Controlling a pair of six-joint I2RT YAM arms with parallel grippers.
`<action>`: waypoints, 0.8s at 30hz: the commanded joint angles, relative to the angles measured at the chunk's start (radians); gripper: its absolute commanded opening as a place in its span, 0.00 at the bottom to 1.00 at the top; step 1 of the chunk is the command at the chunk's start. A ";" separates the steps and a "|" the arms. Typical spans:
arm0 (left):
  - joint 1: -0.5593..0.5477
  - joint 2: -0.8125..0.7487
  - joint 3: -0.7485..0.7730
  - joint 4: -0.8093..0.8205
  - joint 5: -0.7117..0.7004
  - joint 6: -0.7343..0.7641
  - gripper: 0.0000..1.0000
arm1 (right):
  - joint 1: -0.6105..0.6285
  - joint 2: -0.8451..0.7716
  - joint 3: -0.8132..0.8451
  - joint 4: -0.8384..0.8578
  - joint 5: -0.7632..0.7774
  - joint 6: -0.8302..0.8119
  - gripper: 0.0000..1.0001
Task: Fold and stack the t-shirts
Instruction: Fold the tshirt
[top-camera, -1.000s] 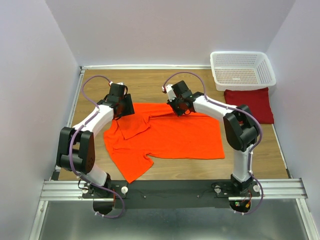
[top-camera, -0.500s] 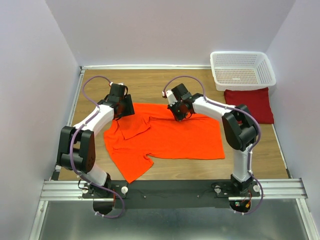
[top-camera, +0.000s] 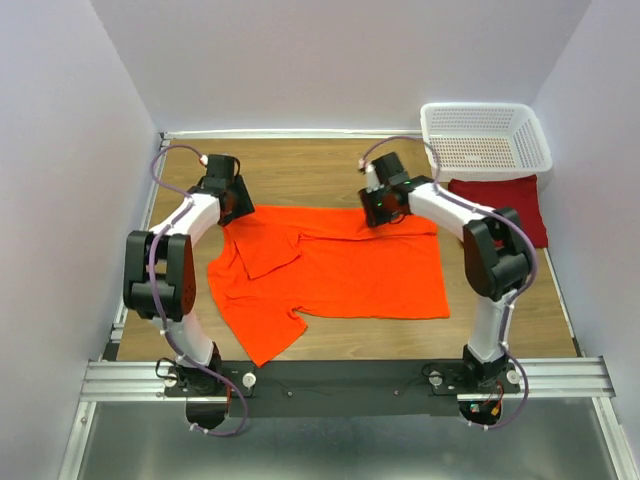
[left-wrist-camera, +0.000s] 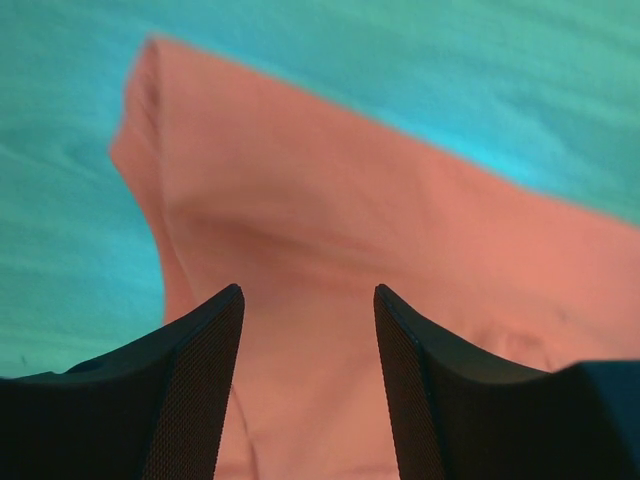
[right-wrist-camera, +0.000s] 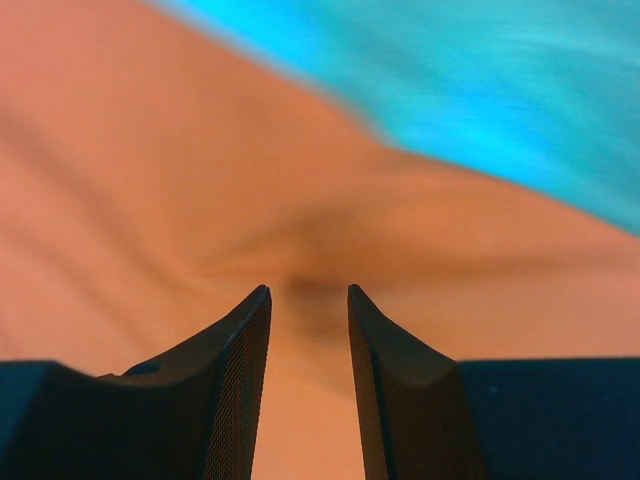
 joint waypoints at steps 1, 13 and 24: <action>0.044 0.096 0.090 0.046 0.021 -0.020 0.61 | -0.125 -0.079 -0.049 0.094 0.095 0.158 0.44; 0.135 0.306 0.184 0.046 0.051 -0.069 0.56 | -0.348 -0.030 -0.190 0.222 0.224 0.417 0.41; 0.189 0.328 0.194 0.035 0.055 -0.085 0.56 | -0.439 -0.110 -0.311 0.217 0.267 0.491 0.42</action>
